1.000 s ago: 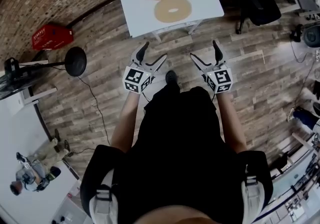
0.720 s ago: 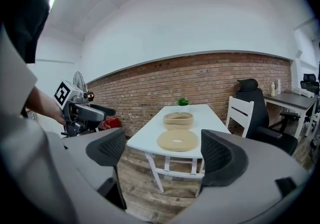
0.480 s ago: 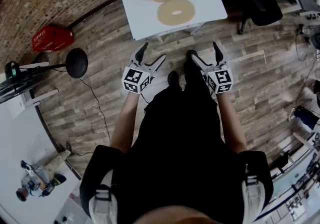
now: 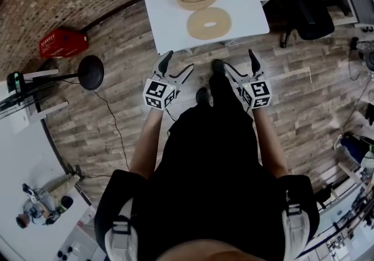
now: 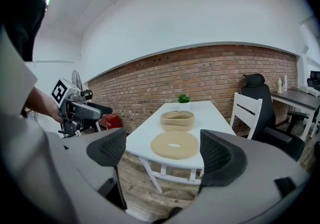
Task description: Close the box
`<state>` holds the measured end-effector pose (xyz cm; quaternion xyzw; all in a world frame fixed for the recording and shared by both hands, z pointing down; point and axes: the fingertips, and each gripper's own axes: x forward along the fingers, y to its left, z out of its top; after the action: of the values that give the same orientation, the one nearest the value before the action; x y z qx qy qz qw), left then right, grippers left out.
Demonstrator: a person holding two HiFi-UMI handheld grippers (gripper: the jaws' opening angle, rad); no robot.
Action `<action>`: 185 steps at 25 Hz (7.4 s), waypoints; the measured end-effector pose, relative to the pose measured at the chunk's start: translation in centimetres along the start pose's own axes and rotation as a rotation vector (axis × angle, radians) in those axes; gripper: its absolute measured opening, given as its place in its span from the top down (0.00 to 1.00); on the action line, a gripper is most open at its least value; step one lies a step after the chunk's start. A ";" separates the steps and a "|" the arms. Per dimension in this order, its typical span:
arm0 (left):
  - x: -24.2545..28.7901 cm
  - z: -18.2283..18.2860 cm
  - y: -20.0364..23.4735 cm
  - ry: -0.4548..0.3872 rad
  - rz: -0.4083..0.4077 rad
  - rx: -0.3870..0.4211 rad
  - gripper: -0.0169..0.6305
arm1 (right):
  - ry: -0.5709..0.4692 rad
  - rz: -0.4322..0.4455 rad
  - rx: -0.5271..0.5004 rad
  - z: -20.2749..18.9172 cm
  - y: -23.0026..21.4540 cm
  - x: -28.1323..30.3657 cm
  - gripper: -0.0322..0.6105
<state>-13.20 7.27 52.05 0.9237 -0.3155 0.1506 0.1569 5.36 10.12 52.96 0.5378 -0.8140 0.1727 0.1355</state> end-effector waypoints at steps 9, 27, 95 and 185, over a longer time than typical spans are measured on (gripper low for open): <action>3.2 2.3 3.0 0.011 0.079 -0.024 0.41 | 0.034 0.082 -0.038 2.3 -4.1 5.2 0.26; 10.1 2.7 6.9 0.069 0.247 -0.162 0.41 | 0.167 0.289 -0.078 1.9 -9.8 15.0 0.26; 21.6 -12.1 12.9 0.373 0.195 -0.530 0.42 | 0.452 0.178 0.162 -9.8 -13.7 24.6 0.51; 21.2 0.4 20.8 0.245 0.349 -0.399 0.74 | 0.280 0.120 0.198 3.8 -15.6 29.5 0.69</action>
<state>-10.26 -19.91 63.71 0.7812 -0.4717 0.2209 0.3441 8.25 -21.60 63.68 0.4699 -0.7968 0.3328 0.1833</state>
